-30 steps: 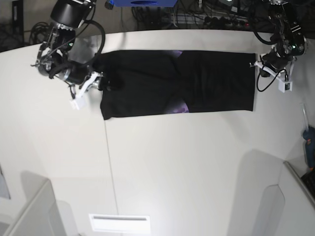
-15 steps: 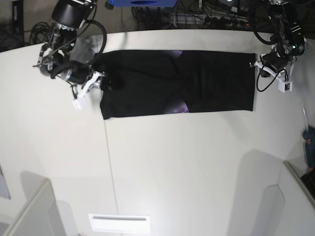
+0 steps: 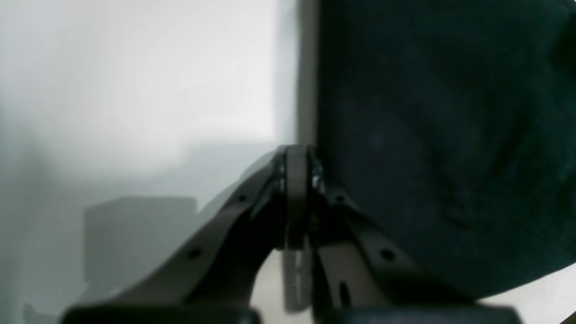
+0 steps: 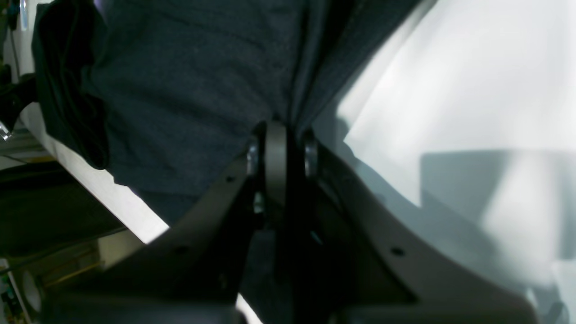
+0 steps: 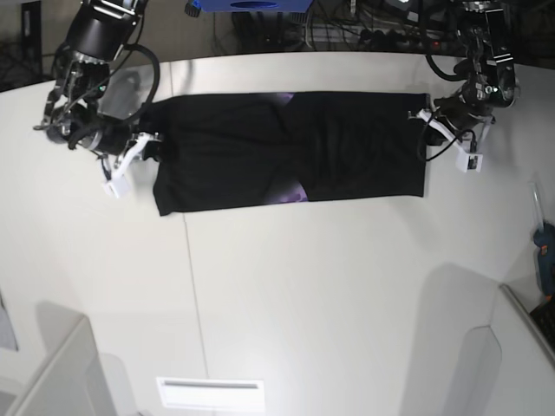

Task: Fold the T-shirt properly
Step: 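Fold the strip in half, bringing the left gripper toward the right gripper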

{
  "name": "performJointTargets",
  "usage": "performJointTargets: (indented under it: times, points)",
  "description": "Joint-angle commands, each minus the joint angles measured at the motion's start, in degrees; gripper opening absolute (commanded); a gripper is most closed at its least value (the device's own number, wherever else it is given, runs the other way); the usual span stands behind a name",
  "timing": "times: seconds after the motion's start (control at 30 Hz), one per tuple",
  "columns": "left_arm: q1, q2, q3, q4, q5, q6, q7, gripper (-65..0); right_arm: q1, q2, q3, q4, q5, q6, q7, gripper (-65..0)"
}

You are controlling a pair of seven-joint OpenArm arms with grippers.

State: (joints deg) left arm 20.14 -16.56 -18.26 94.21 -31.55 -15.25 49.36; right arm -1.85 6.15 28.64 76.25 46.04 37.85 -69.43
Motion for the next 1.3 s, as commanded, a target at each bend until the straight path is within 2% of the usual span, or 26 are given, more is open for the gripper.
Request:
performJointTargets:
  times: [0.0, 0.3, 0.47, 0.63, 0.73, 0.8, 0.9, 1.03, 1.13, 1.17, 1.27]
  points:
    - [0.6, 0.0, 1.6, -0.2, 1.2, 0.0, 3.4, -65.0, 0.4, 1.4, 0.2, 0.7, -1.0, -0.3, 0.3, -65.0]
    - [0.4, 3.2, 4.1, 0.3, 1.2, 0.0, 3.4, -65.0, -0.4, 3.8, 0.5, 3.1, -1.0, -0.4, 0.3, -65.0]
    - [0.4, 3.2, 4.1, 0.3, 1.2, 0.0, 3.4, -65.0, -2.9, 4.1, 0.3, 12.1, -1.0, -8.4, 0.3, -65.0]
    - [-0.8, 3.5, 5.5, 0.3, 1.2, 0.0, 3.8, -65.0, -4.4, 3.6, 0.2, 20.8, -1.0, -13.1, -0.3, -65.0]
    - [-1.4, 3.5, 8.2, 0.2, 1.2, 0.0, 3.6, -65.0, -4.6, 3.6, 0.2, 25.0, -0.9, -15.0, -2.4, -65.0]
    - [-1.9, 3.6, 9.7, 0.2, 1.2, 0.0, 3.5, -65.0, -4.6, 2.4, 0.2, 28.5, -0.9, -15.3, -3.5, -65.0]
    - [-3.7, 5.2, 11.0, -0.3, 1.2, 0.0, 3.8, -65.0, -4.6, 1.6, 0.2, 32.6, -0.9, -17.2, -5.3, -65.0]
    - [-5.2, 7.0, 11.3, 0.0, 1.2, 0.0, 4.0, -65.0, -4.4, 0.8, 0.1, 35.3, -0.9, -19.8, -5.6, -65.0]
    - [-6.4, 7.4, 14.2, -0.3, 1.2, 0.1, 4.0, -65.0, -4.6, 0.7, 0.1, 36.6, -0.9, -20.0, -5.9, -65.0]
    - [-6.9, 7.4, 15.4, -0.1, 1.2, 0.5, 4.0, -65.0, -4.6, 0.6, 0.1, 36.6, -0.9, -20.0, -6.5, -65.0]
    - [-7.9, 7.5, 19.2, -0.3, 1.2, 6.0, 3.7, -65.0, -4.7, 0.3, 0.1, 37.0, -0.7, -20.0, -7.3, -65.0]
